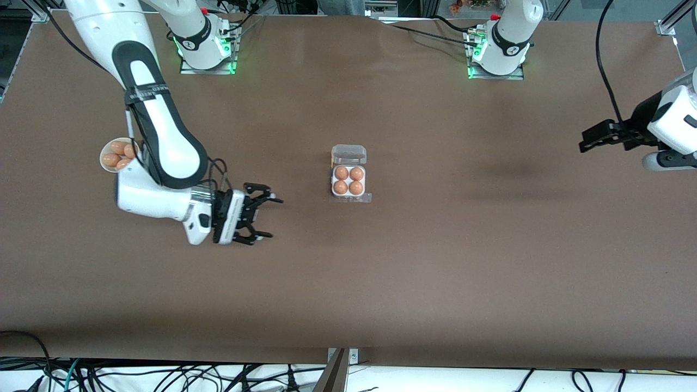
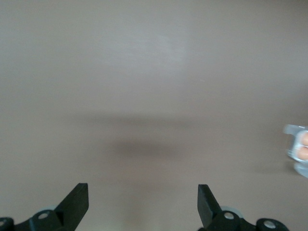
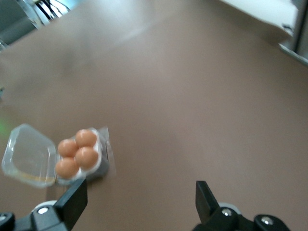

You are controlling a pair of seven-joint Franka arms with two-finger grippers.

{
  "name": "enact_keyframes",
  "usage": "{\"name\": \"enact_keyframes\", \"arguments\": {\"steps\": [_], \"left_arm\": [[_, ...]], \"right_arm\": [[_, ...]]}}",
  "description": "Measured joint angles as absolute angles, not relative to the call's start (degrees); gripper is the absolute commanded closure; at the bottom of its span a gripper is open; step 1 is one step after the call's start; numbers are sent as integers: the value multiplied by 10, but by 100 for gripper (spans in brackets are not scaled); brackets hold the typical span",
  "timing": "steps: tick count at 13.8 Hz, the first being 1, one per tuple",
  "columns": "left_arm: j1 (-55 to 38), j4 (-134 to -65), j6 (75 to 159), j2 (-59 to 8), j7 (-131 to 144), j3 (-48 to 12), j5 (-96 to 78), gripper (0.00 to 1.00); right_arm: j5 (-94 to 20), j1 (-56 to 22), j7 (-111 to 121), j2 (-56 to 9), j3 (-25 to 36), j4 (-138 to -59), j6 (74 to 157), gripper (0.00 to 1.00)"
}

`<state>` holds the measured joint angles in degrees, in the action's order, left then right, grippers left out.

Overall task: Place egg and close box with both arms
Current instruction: 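Withdraw the right gripper while the left gripper reaches toward the carton, then push the carton lid down over the eggs with the left gripper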

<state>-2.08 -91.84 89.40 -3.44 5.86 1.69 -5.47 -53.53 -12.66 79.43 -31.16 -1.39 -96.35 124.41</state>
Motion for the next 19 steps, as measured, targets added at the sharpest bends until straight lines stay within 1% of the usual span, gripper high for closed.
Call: {"name": "enact_keyframes", "arguments": {"steps": [1, 2, 4, 7, 9, 10, 11, 13, 16, 18, 19], "left_arm": [[-22, -918, 892, -36, 74, 7, -71, 12], [-22, -918, 888, -38, 98, -9, -78, 22], [-24, -918, 884, -50, 167, -60, -80, 37], [-34, -918, 883, -75, 282, -137, -82, 59], [-58, -919, 883, -94, 351, -167, -106, 62], [-75, -918, 883, -105, 376, -171, -119, 68], [-96, -917, 883, -119, 397, -173, -130, 70], [-135, -911, 885, -149, 432, -174, -139, 76], [-175, -881, 886, -209, 501, -174, -164, 79], [-194, -868, 886, -247, 514, -174, -171, 82], [-205, -864, 886, -263, 516, -174, -172, 87]], "right_arm": [[-476, -112, 732, -291, -14, -967, 1224, 0], [-411, -96, 666, -267, -13, -968, 1194, 0], [-264, -63, 525, -204, -8, -970, 1121, 0], [-126, -51, 339, -128, 13, -976, 1048, 0], [-58, -52, 219, -95, 19, -977, 1013, 0], [-33, -53, 165, -82, 20, -977, 1001, 0], [-15, -54, 120, -70, 22, -975, 991, 0], [-2, -56, 78, -47, 36, -972, 985, 0], [-1, -55, 39, -6, 79, -967, 960, 0], [-1, -55, -12, 11, 88, -961, 930, 0], [-1, -56, -32, 15, 87, -956, 917, 0]]}}
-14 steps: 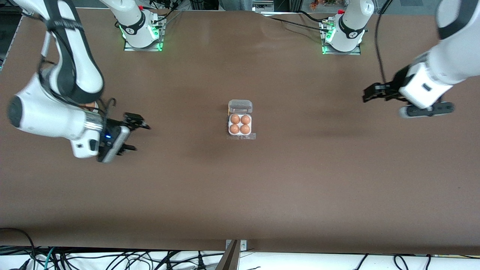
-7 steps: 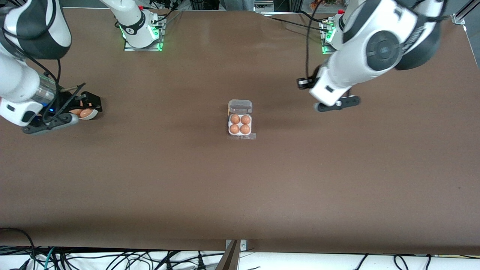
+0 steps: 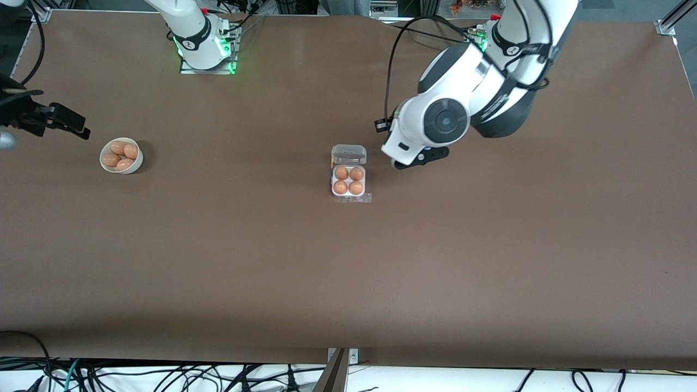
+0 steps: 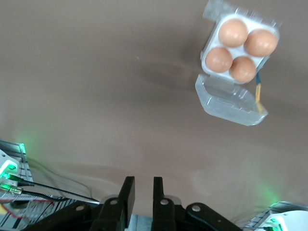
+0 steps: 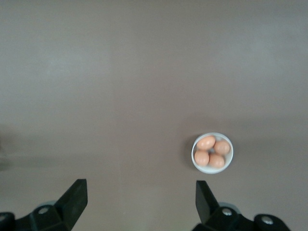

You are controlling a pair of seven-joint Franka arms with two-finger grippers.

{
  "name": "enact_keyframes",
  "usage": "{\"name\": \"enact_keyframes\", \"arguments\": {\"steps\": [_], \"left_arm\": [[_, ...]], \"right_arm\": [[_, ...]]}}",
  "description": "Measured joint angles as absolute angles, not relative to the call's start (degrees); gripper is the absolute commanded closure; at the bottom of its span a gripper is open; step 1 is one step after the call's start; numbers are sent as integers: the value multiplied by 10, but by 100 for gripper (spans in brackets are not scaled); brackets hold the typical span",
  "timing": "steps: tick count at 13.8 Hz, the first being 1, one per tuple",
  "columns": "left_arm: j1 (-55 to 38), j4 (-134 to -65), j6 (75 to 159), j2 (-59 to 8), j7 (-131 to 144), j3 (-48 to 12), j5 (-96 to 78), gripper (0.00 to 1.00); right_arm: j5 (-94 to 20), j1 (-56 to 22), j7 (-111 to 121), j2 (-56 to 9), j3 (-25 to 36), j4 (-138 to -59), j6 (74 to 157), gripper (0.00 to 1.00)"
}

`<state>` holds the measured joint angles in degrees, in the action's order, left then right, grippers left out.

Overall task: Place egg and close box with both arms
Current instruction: 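Push the carton lid down over the eggs with the left gripper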

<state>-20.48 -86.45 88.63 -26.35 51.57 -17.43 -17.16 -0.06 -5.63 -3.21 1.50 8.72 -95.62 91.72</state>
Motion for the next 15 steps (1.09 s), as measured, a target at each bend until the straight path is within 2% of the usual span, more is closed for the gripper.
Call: {"name": "enact_keyframes", "arguments": {"steps": [3, 8, 15], "left_arm": [[-231, -853, 888, -306, 520, -174, -173, 92], [-252, -802, 914, -357, 522, -174, -182, 93], [-296, -795, 948, -419, 525, -174, -183, 93]], "right_arm": [[-1, -62, -52, 15, 82, -950, 905, 0], [-1, -62, -57, 13, 80, -950, 906, 0], [0, -61, -63, 5, 82, -939, 907, 0]]}}
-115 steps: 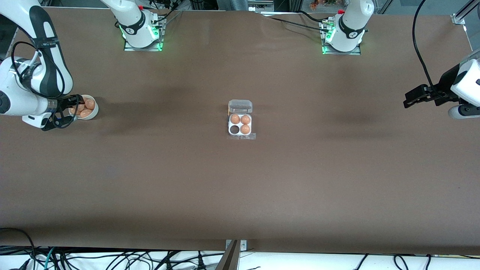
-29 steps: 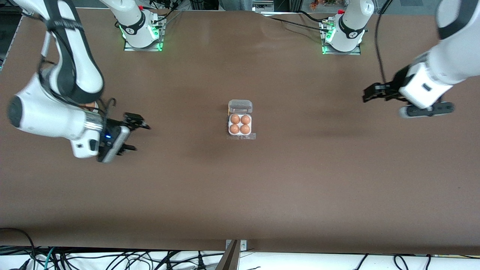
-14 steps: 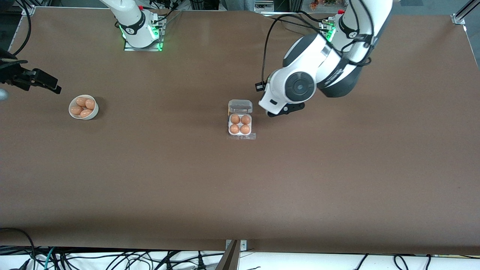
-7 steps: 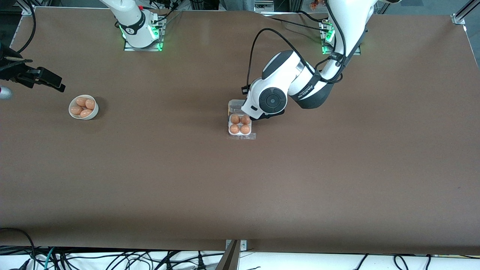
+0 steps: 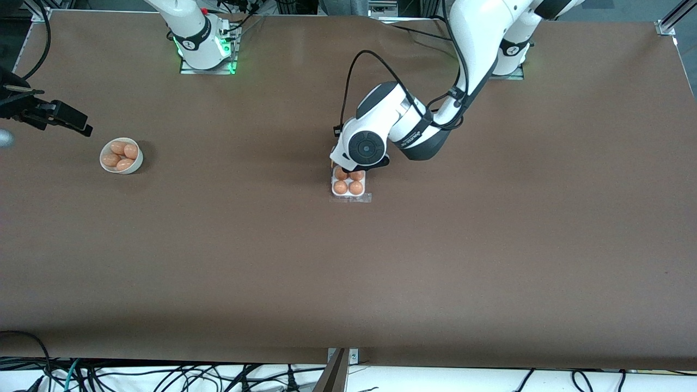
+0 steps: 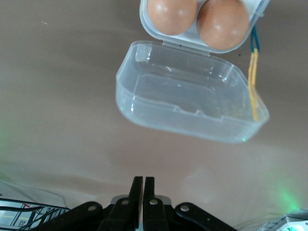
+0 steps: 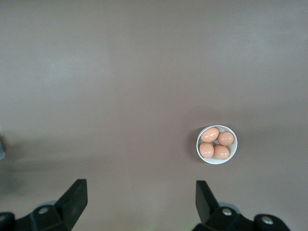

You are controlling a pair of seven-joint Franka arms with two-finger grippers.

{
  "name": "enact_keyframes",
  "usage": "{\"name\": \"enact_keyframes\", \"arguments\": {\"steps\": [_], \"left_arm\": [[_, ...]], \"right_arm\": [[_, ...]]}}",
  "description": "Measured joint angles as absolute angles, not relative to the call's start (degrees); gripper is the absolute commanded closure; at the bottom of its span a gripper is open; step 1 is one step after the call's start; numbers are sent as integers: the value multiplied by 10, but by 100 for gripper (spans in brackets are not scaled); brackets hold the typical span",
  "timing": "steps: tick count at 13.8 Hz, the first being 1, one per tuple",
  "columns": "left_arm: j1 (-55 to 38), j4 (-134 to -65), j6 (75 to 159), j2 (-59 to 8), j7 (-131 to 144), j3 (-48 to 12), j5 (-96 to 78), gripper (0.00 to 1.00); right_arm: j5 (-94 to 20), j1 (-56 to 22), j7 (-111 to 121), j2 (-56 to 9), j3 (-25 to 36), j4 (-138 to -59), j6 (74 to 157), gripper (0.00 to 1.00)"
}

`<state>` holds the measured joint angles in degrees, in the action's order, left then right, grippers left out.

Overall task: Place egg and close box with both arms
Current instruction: 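Push the carton lid down over the eggs with the left gripper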

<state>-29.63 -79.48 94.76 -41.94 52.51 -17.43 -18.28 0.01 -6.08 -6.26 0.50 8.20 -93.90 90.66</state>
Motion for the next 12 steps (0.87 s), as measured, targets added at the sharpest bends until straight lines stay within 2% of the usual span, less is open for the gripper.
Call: {"name": "enact_keyframes", "arguments": {"steps": [12], "left_arm": [[-298, -782, 1010, -444, 525, -165, -183, 94]], "right_arm": [[0, -62, -64, 3, 82, -938, 907, 0]]}}
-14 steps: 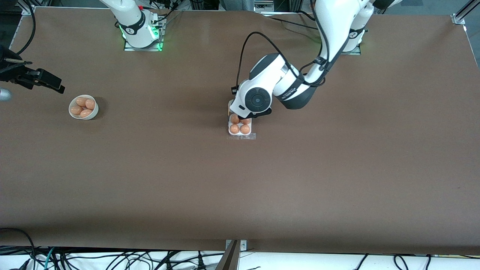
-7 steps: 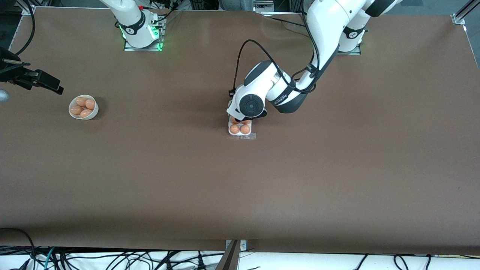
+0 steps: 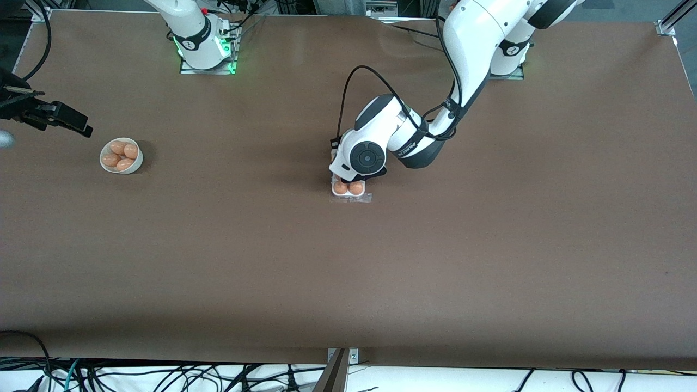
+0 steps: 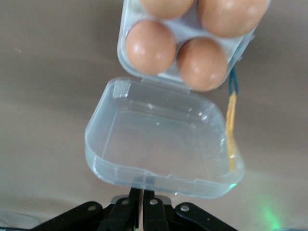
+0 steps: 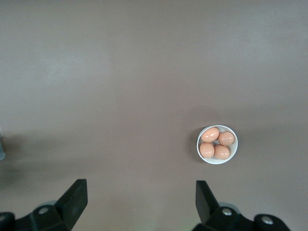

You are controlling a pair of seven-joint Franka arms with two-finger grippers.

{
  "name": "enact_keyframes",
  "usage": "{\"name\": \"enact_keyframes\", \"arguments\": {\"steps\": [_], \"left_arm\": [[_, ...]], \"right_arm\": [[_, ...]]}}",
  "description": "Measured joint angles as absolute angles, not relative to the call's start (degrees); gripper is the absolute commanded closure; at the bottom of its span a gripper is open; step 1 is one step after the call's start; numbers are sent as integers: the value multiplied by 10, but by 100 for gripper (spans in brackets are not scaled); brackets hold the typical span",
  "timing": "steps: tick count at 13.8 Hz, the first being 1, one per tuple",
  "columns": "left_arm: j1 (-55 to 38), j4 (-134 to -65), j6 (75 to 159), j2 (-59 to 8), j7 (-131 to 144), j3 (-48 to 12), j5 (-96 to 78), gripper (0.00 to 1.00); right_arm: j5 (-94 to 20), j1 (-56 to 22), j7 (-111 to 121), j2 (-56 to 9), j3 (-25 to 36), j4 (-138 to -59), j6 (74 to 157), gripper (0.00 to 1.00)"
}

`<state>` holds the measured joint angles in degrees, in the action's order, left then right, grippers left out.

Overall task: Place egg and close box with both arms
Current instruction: 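Push the carton lid down over the eggs with the left gripper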

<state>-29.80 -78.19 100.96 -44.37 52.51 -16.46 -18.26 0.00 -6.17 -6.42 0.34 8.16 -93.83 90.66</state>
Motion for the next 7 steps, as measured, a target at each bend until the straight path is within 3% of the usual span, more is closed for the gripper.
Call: {"name": "enact_keyframes", "arguments": {"steps": [7], "left_arm": [[-298, -767, 1036, -444, 525, -158, -155, 94]], "right_arm": [[0, -62, -64, 3, 81, -938, 907, 0]]}}
